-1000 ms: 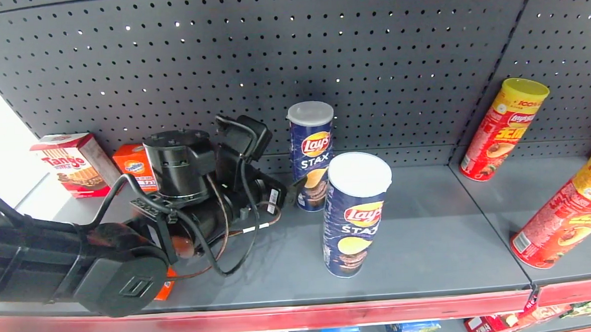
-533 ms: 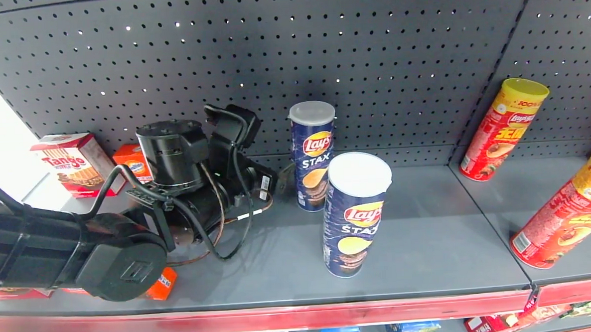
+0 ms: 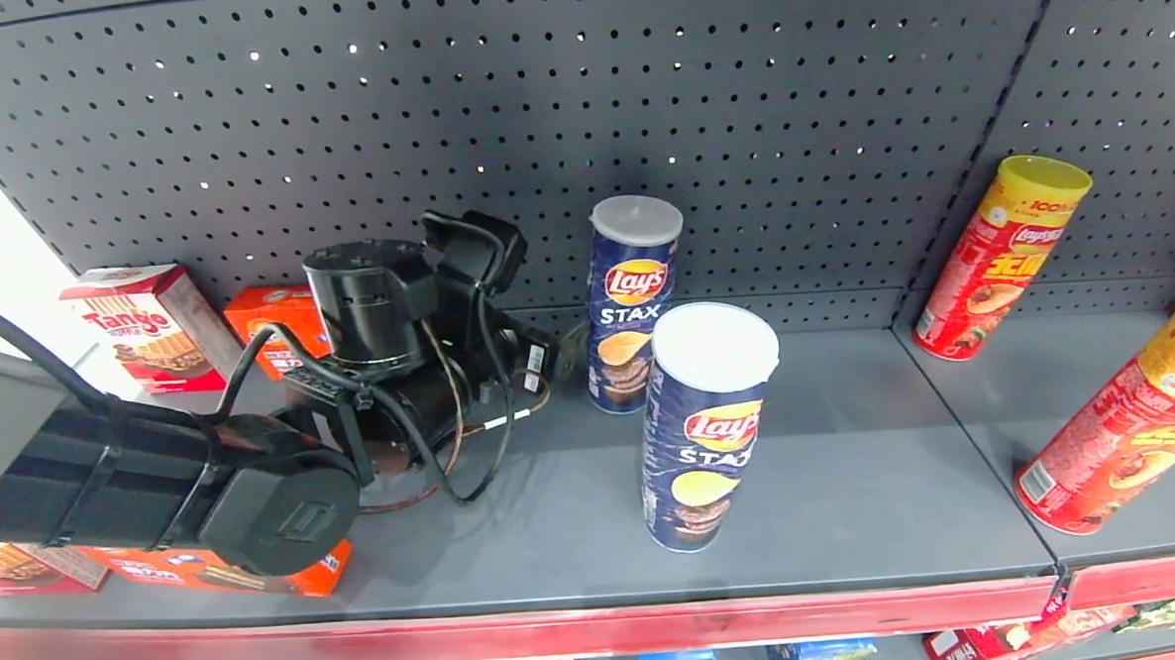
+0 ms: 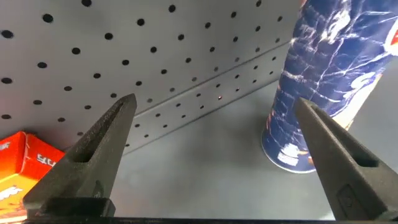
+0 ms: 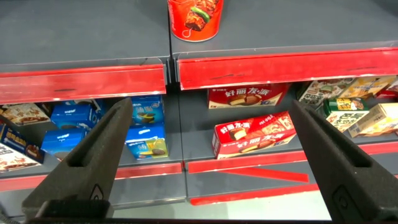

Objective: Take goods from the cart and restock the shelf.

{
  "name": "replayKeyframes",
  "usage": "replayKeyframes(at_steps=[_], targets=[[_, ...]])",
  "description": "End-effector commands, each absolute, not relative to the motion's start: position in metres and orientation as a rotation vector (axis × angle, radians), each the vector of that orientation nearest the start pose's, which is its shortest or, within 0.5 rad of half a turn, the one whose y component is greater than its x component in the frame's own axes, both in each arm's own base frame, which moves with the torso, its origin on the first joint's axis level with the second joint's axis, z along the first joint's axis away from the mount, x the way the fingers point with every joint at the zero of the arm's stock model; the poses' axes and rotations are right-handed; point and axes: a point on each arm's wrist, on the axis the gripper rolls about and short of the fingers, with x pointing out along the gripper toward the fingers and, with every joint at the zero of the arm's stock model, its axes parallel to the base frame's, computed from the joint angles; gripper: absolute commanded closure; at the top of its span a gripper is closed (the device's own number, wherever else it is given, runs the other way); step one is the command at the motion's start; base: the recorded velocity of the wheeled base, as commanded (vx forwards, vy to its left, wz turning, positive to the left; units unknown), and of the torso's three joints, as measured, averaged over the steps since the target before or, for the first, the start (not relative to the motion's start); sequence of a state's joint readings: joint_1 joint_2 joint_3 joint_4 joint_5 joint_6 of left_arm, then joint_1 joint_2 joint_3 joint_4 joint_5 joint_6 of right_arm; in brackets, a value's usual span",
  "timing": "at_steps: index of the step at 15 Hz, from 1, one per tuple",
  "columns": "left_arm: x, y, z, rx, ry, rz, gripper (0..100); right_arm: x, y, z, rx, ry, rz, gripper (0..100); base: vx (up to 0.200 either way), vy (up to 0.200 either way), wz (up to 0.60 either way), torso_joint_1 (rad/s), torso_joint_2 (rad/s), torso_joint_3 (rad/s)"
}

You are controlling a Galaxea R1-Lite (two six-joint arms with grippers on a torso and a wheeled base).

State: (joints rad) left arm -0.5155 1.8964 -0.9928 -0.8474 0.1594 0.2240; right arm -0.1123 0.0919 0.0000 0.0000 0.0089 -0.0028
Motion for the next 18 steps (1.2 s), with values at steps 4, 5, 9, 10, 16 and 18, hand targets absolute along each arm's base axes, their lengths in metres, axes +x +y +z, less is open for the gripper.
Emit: replayKeyframes(at_steps=[4, 5, 9, 10, 16, 18], targets=[[0.317, -0.172, 0.182, 0.249, 0.038, -0.341, 0, -0.016, 0.002, 0.077, 0.003, 0.094, -0.103, 0, 0.000, 0.000, 0.00, 0.000, 0.00, 0.000], [0.317, -0.169, 0.182, 0.250, 0.040, -0.334, 0, -0.016, 0.002, 0.077, 0.003, 0.095, -0.103, 0, 0.000, 0.000, 0.00, 0.000, 0.00, 0.000], [0.322, -0.159, 0.183, 0.253, 0.043, -0.279, 0, -0.016, 0.002, 0.077, 0.003, 0.094, -0.103, 0, 0.000, 0.000, 0.00, 0.000, 0.00, 0.000], [0.322, -0.160, 0.183, 0.255, 0.042, -0.280, 0, -0.016, 0.002, 0.077, 0.003, 0.094, -0.103, 0, 0.000, 0.000, 0.00, 0.000, 0.00, 0.000], [0.320, -0.171, 0.179, 0.260, 0.047, -0.309, 0, -0.016, 0.002, 0.077, 0.003, 0.095, -0.103, 0, 0.000, 0.000, 0.00, 0.000, 0.00, 0.000], [0.320, -0.175, 0.178, 0.261, 0.049, -0.320, 0, -0.016, 0.002, 0.077, 0.003, 0.094, -0.103, 0, 0.000, 0.000, 0.00, 0.000, 0.00, 0.000]])
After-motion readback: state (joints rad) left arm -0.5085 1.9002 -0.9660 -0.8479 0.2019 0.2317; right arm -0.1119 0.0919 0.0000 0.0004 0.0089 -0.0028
